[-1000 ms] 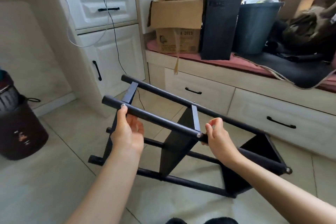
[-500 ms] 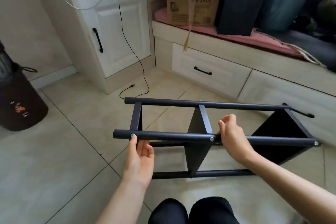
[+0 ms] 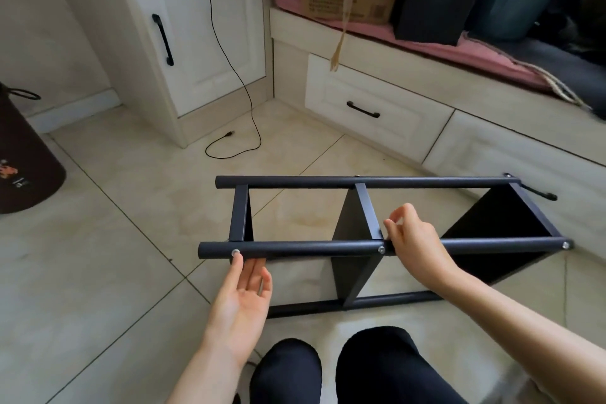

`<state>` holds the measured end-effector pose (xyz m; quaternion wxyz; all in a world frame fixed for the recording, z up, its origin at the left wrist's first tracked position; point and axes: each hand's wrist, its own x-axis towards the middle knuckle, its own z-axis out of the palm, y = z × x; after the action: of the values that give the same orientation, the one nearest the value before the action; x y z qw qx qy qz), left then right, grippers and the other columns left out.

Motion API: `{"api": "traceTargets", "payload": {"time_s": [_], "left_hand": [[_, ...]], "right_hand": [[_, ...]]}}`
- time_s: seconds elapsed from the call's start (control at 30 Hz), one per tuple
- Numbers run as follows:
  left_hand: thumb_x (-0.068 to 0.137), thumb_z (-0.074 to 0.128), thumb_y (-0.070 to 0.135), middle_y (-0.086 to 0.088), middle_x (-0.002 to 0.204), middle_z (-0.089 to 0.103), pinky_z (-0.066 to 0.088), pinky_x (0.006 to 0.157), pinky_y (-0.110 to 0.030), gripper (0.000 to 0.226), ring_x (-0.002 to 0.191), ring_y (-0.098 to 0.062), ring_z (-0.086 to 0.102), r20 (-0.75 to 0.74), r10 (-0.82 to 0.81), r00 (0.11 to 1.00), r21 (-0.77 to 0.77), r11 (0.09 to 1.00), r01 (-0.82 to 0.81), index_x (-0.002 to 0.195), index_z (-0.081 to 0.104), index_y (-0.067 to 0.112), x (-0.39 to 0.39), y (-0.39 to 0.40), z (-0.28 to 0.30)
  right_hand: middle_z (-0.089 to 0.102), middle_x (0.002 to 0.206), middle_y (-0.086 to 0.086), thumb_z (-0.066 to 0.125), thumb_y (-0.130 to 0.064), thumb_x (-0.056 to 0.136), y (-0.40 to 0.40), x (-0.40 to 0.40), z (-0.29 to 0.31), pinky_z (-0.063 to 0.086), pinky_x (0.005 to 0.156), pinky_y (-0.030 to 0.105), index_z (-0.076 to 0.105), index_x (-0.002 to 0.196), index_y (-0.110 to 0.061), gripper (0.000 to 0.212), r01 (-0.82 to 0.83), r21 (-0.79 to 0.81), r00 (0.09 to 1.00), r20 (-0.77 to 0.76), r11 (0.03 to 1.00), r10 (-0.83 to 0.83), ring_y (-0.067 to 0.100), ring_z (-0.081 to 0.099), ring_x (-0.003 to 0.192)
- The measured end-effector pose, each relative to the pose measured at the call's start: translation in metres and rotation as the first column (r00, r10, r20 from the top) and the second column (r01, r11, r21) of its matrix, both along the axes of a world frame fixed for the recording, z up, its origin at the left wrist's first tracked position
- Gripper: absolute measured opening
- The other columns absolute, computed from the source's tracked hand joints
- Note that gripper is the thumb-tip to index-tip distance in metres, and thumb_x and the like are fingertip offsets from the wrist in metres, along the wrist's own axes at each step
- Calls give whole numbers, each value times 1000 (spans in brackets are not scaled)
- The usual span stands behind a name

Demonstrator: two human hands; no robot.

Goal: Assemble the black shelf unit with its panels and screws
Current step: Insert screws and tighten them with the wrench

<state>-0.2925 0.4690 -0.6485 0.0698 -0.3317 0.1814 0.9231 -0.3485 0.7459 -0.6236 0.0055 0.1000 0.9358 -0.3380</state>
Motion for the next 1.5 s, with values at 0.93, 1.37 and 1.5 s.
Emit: {"api": "traceTargets", "payload": {"time_s": [0.93,1.37,1.5], "left_hand": [[72,71,51,46,154,11,14,113,-18,84,145,17,6,176,-675,717,-971,-238,14,146,33,56,-41,-90,23],[76,41,89,26,164,-11,2,123,-31,97,152,-5,-19,624,-740,250,-562,-647,-515,156,7,48,-120,-115,51],[77,43,88,14,168,-2,-1,122,-34,105,154,-9,-13,643,-738,204,-525,-619,-584,159,6,34,-131,-111,53]], "right_hand": [[73,81,-5,70,-27,90,-138,-52,13,57,78,26,71,95,-21,7,-406,-262,901,44,876,431,6,68,79],[70,80,-8,68,-16,86,-168,-107,-3,48,71,18,72,96,-19,11,-656,-153,737,81,739,671,8,64,77],[58,75,-15,65,-17,88,-155,-122,-1,52,71,35,68,100,-16,13,-610,120,734,-286,783,616,11,57,70]]}}
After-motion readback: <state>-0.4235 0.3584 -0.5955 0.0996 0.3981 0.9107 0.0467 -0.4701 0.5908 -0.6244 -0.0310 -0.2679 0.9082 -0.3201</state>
